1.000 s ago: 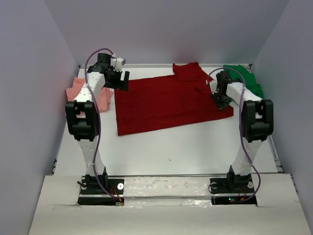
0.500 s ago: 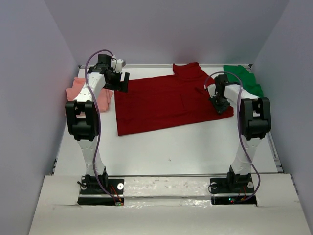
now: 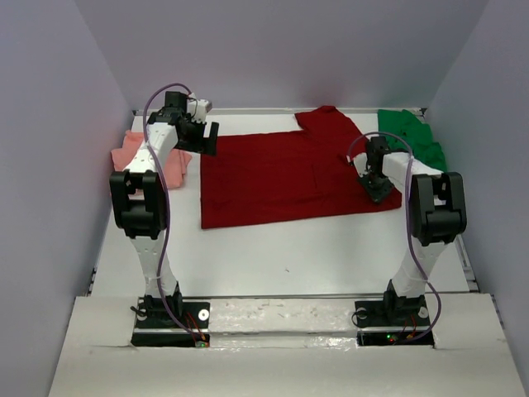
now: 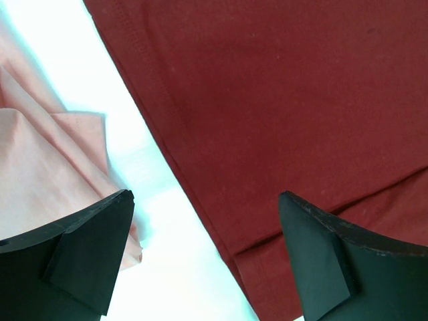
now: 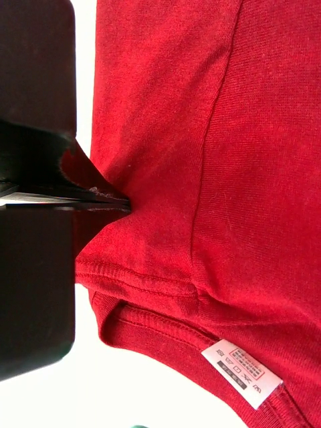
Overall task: Fold and stack the t-shirts
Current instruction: Fold the tshirt
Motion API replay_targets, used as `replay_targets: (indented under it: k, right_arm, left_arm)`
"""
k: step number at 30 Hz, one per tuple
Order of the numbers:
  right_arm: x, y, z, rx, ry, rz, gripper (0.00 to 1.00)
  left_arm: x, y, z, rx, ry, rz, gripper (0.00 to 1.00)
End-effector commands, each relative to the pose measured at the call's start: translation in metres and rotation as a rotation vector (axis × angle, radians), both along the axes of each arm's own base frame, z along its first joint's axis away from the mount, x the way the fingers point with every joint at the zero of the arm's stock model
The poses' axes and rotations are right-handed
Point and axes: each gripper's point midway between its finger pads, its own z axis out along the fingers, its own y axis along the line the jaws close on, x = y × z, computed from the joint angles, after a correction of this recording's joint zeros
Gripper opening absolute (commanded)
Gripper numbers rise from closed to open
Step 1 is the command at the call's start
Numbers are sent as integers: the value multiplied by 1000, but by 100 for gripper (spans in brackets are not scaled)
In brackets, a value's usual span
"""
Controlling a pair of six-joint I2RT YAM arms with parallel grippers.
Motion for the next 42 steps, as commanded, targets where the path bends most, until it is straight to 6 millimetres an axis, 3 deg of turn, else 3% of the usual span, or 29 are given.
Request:
replay_targets:
  k: [1,12,15,19,20,25,28,29,30,31,33,34,35,36,37,38,39,40,41,42]
  right_arm:
    - [-32,-1,-5,14,105,1,0]
    - [-49,11,23,84,155,37,0]
    - [-46,14,34,104,144,46,0]
    - [-28,14,65,101,50,45,0]
    - [-20,15,74,103,11,41,0]
    - [55,11,165,83,-349,-11,0]
    - [101,4,203,53,-550,-60,2]
    - [120,3,205,52,-598,-77,13]
    - [129,2,218,50,-651,-89,23]
    - [145,-2,221,40,-686,-129,29]
    - [163,-3,221,61,-712,-148,41]
    - [172,-2,219,75,-722,-171,50]
    - [187,0,213,84,-728,-173,59]
    - [195,1,209,90,-728,-173,60]
    - [206,4,188,105,-698,-181,60]
    - [213,8,182,121,-692,-169,59]
    - [223,10,189,131,-716,-162,59]
    - [230,13,186,152,-722,-173,58]
    - [236,15,167,157,-690,-171,58]
    - [244,17,174,173,-714,-165,58]
  left_arm:
    - [-8,-5,32,-14,-60,-26,99]
    - [-13,-8,28,-5,-52,-36,99]
    - [-15,-11,27,1,-48,-50,99]
    - [-13,-10,31,18,-65,-45,99]
    - [-12,-9,34,19,-74,-40,99]
    - [2,-10,61,11,-169,-26,99]
    - [17,-10,72,2,-228,-5,99]
    - [21,-11,69,-4,-228,4,99]
    - [26,-11,69,-7,-235,14,99]
    - [34,-12,76,-19,-255,23,99]
    - [43,-15,66,-57,-225,29,99]
    - [49,-18,74,-79,-239,23,99]
    - [52,-21,65,-113,-212,16,99]
    - [55,-21,64,-123,-213,18,99]
    - [61,-23,67,-139,-234,9,99]
    - [65,-22,66,-145,-240,13,99]
    - [71,-19,58,-149,-232,25,99]
    - [79,-16,66,-152,-249,42,99]
    - [84,-14,64,-150,-247,49,99]
    - [90,-13,48,-145,-219,59,99]
